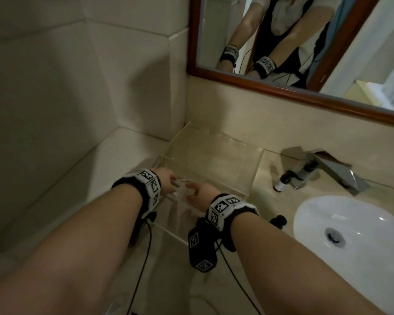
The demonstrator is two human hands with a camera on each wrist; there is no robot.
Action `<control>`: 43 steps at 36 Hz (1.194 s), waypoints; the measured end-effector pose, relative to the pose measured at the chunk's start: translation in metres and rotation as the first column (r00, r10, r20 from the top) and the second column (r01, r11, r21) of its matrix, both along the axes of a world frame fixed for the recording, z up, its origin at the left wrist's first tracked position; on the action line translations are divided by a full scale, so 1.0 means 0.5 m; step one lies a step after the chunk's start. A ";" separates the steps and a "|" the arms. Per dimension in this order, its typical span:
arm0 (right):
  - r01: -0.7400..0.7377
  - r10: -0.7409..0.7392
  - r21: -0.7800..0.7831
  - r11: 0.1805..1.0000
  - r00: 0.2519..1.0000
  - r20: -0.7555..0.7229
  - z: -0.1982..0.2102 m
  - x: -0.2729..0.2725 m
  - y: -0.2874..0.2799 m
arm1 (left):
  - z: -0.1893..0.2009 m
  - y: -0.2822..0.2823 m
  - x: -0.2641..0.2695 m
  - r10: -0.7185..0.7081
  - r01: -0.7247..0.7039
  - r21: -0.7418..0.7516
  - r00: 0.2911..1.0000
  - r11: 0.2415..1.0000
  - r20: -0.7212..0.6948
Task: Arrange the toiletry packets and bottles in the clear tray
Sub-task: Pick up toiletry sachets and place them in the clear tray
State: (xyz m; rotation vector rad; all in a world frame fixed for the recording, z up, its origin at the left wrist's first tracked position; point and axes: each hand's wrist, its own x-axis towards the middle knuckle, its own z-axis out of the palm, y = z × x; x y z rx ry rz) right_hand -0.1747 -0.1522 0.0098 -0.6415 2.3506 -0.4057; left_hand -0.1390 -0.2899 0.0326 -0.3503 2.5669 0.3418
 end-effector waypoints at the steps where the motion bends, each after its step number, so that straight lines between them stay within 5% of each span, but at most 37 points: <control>1: 0.006 -0.006 -0.005 1.000 1.000 -0.010 0.008 0.001 0.012 | 0.009 0.009 0.003 0.013 -0.013 0.000 1.000 1.000 0.000; 13: 0.093 -0.097 -0.065 0.993 0.994 -0.052 0.140 0.036 0.240 | 0.131 0.232 0.068 -0.018 0.013 -0.101 0.998 0.995 -0.053; 21: 0.237 -0.255 -0.215 0.947 0.965 -0.064 0.178 0.060 0.513 | 0.153 0.460 0.091 -0.110 0.108 -0.041 0.992 0.993 -0.057; 31: 0.442 -0.439 0.053 0.896 0.897 -0.059 0.097 0.148 0.835 | 0.061 0.757 0.152 -0.284 0.283 0.026 0.958 0.959 0.040; 37: 0.398 -0.403 0.182 0.899 0.915 -0.013 0.022 0.215 0.868 | -0.022 0.834 0.198 -0.208 0.211 0.002 0.961 0.978 0.180; 43: 0.412 -0.417 0.138 0.900 0.909 0.004 -0.030 0.258 0.850 | -0.097 0.838 0.216 -0.156 0.171 -0.068 0.969 0.983 0.190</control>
